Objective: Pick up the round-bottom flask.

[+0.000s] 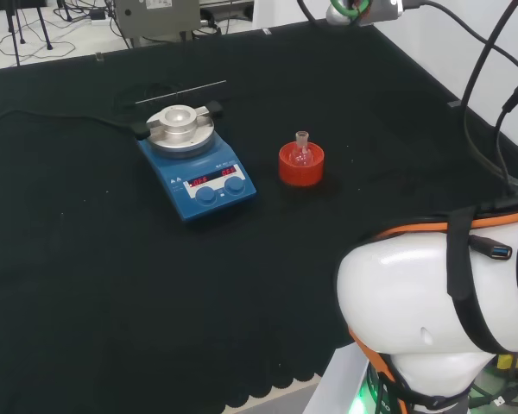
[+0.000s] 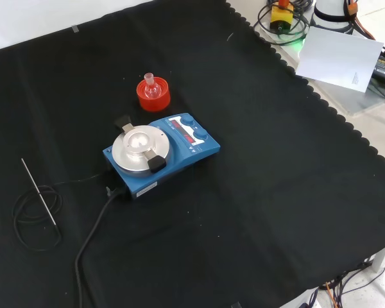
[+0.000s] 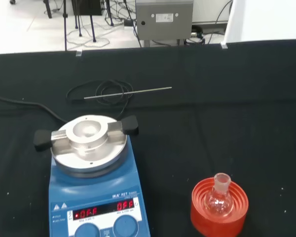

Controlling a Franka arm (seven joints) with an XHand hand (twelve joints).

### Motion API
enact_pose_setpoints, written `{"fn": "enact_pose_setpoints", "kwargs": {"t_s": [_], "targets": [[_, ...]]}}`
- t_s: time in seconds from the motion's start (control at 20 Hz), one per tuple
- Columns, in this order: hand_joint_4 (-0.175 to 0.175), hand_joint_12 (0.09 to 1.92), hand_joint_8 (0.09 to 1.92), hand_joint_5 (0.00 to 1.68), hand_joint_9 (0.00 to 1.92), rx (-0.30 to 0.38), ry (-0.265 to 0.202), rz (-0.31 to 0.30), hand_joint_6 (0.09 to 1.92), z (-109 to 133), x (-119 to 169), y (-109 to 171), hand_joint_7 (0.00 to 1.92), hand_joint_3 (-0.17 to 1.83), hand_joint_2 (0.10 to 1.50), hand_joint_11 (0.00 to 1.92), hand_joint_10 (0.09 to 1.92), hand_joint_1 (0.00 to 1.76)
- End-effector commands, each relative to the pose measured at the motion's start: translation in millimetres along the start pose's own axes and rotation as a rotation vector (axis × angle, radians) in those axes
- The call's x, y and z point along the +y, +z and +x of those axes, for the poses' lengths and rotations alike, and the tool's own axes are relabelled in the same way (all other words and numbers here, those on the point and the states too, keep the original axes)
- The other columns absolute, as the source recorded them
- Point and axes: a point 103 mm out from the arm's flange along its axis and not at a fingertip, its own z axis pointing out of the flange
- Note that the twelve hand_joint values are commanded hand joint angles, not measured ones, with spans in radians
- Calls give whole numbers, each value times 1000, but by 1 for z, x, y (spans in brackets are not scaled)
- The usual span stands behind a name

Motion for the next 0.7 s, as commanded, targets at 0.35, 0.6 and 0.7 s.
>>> {"fn": "enact_pose_setpoints", "kwargs": {"t_s": [0.35, 0.6, 0.7], "targets": [[-2, 810, 326, 211, 76, 60, 80, 98, 87, -28, 61, 78, 60, 278, 1323, 0, 562, 6], [-3, 812, 336, 219, 82, 83, 101, 113, 87, -45, 88, 108, 63, 250, 1323, 0, 567, 39], [-4, 822, 342, 222, 87, 89, 109, 120, 87, -52, 97, 119, 66, 237, 1319, 0, 570, 63]]}}
